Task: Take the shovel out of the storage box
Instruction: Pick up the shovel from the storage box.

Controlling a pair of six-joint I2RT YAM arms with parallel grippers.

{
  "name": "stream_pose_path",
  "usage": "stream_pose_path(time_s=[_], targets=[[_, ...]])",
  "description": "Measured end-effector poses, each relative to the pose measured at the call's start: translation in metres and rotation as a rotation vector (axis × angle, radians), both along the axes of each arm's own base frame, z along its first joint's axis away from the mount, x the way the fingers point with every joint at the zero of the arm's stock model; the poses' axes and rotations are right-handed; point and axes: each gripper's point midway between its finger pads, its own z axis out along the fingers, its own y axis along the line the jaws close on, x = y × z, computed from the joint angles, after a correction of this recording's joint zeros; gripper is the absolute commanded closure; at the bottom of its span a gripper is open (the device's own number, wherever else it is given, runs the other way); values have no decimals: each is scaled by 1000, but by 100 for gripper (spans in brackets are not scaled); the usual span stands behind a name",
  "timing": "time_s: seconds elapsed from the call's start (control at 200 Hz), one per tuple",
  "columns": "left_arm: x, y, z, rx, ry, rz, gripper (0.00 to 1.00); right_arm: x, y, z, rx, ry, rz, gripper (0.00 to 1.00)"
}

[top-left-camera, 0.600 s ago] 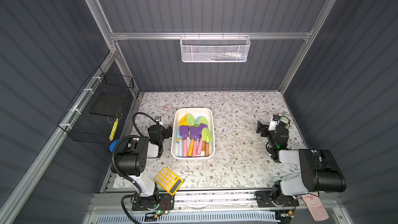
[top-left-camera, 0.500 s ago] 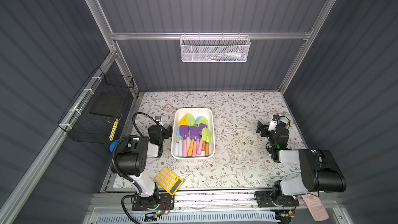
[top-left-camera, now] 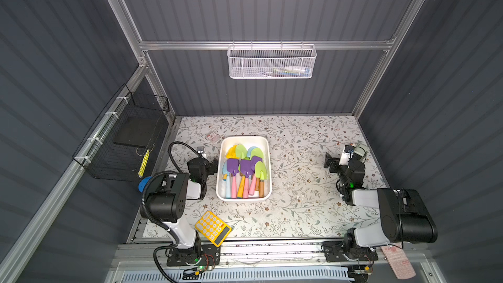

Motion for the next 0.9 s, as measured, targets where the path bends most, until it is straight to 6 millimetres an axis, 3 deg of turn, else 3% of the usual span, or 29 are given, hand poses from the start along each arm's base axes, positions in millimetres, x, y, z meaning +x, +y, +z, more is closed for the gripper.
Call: stream_pose_path(time_s=[0.71, 0.901], targets=[[0, 4, 1, 0, -9, 18, 0, 0, 0, 0, 0, 0, 0, 1], [-16, 17, 13, 13, -42, 90, 0, 0, 0, 1, 0, -1, 1, 1]])
